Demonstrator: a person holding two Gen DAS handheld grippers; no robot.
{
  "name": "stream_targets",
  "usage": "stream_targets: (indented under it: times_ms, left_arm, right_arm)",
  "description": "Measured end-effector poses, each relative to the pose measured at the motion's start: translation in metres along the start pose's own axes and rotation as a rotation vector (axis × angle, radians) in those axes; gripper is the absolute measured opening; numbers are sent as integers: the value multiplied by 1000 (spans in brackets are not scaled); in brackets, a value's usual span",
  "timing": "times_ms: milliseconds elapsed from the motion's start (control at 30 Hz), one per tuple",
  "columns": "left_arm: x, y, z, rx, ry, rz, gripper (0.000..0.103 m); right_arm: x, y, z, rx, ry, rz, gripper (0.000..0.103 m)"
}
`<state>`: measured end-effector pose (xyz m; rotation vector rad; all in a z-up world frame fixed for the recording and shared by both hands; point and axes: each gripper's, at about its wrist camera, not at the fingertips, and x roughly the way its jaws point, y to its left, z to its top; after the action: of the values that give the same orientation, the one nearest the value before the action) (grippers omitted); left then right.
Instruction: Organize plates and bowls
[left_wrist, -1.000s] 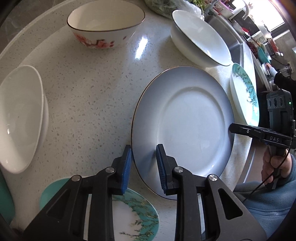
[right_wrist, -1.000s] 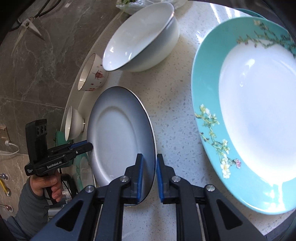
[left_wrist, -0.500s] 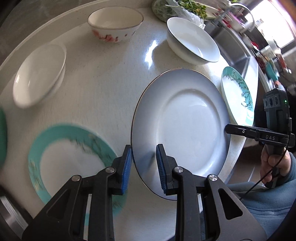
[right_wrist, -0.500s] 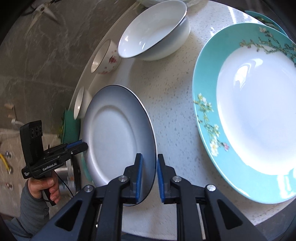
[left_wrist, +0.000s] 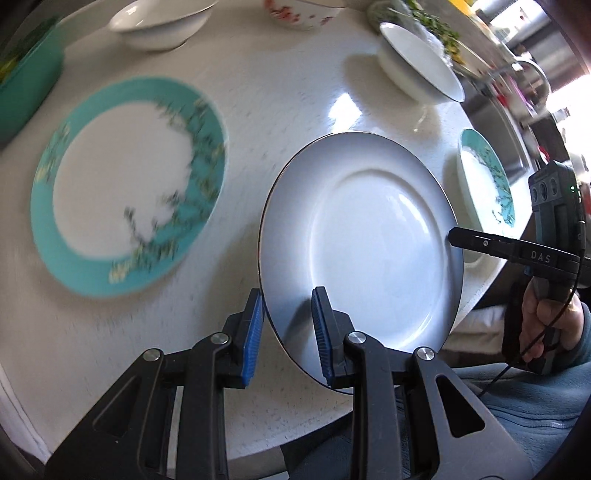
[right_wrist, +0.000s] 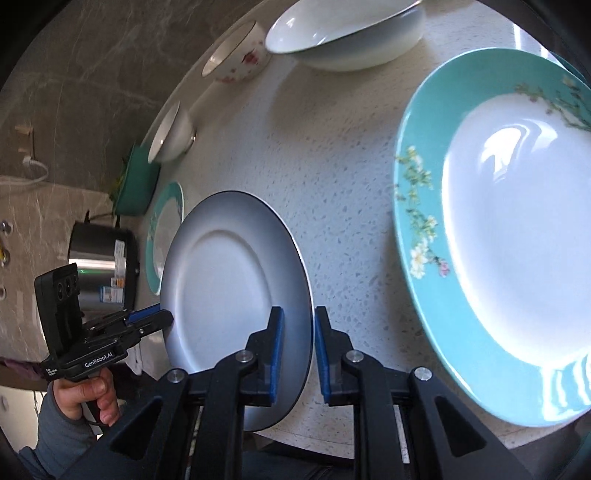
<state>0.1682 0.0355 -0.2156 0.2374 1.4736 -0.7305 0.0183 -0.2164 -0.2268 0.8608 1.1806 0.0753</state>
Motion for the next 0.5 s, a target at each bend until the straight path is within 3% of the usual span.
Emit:
stream_targets:
  times_ms: [233,500]
  left_arm:
    - [18,16,-17,-99,-10,3,25]
    - [16,35,-18,-120,-37,31,28]
  right_arm:
    - [15,22,12,-95,47,-49,19]
    - [21,36,21,-152,56,-83,19]
